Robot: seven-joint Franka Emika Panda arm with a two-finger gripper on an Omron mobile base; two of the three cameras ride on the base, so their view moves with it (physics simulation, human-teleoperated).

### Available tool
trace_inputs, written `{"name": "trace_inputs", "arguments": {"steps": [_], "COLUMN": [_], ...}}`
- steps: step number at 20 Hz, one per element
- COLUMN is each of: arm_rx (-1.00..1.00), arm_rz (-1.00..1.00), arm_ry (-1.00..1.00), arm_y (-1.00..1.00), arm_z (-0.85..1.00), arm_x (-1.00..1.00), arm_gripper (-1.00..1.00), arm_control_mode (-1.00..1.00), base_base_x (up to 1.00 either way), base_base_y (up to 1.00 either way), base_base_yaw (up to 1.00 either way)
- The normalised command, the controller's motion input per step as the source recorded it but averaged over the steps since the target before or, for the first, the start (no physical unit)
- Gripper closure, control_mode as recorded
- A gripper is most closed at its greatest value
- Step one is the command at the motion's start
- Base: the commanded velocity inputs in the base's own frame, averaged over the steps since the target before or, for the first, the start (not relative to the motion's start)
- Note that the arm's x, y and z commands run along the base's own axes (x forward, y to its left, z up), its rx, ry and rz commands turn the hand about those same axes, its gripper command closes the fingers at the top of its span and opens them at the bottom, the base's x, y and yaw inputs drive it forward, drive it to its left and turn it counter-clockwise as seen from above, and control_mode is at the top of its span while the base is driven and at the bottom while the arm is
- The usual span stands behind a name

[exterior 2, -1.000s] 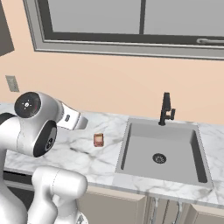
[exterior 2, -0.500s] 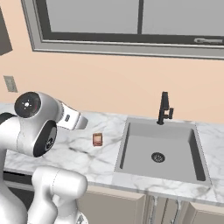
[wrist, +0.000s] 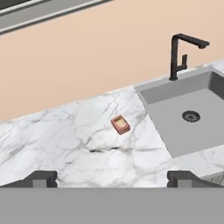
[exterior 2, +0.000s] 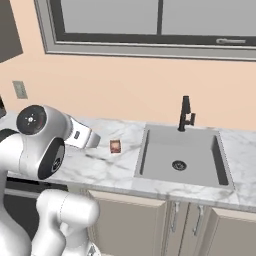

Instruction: Locate and retrieve the sponge and bar soap from the cabinet. Place them next to the sink.

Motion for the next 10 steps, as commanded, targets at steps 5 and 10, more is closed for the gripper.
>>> {"name": "trace_inputs", "arguments": {"steps": [5,10], "arm_rx": [0.00,0.00], "arm_rz": [0.00,0.00], "arm_ry": [0.00,0.00], "arm_y": [0.00,0.00], "arm_z": [0.00,0.00], "arm_x": [0.00,0.00], "arm_gripper": [-1.00,-1.00], "arm_control_mode": [1.00,1.00], "base_base_x": [-0.37,-0.48], "base_base_y": [0.00,0.04], "base_base_yaw": [0.00,0.00]}}
